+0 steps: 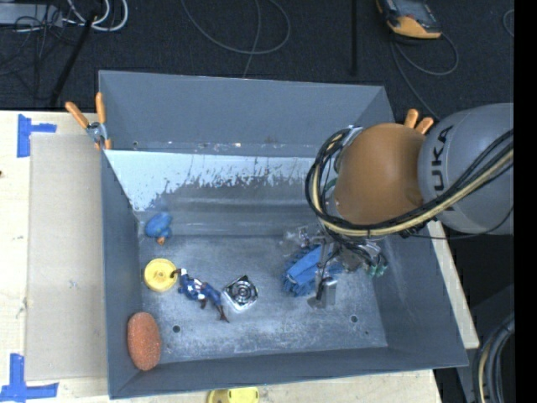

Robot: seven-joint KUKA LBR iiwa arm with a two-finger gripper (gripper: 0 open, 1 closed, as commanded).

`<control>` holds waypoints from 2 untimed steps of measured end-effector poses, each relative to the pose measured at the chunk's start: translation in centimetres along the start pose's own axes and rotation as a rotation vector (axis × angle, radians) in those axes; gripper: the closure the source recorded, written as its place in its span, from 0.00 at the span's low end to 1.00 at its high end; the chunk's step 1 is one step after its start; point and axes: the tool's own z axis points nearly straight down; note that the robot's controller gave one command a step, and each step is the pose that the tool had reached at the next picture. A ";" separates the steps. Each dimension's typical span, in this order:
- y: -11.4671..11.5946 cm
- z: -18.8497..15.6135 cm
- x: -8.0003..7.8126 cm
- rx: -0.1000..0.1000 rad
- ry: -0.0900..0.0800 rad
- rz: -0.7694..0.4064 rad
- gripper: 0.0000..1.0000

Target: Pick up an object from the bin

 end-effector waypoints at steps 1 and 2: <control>-3.9 5.6 -2.4 -0.001 0.003 -0.039 1.00; -3.9 5.6 -2.4 -0.002 0.003 -0.038 1.00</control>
Offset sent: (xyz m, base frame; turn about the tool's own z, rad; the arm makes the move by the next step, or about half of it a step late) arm 0.0000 0.0000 0.0000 0.0000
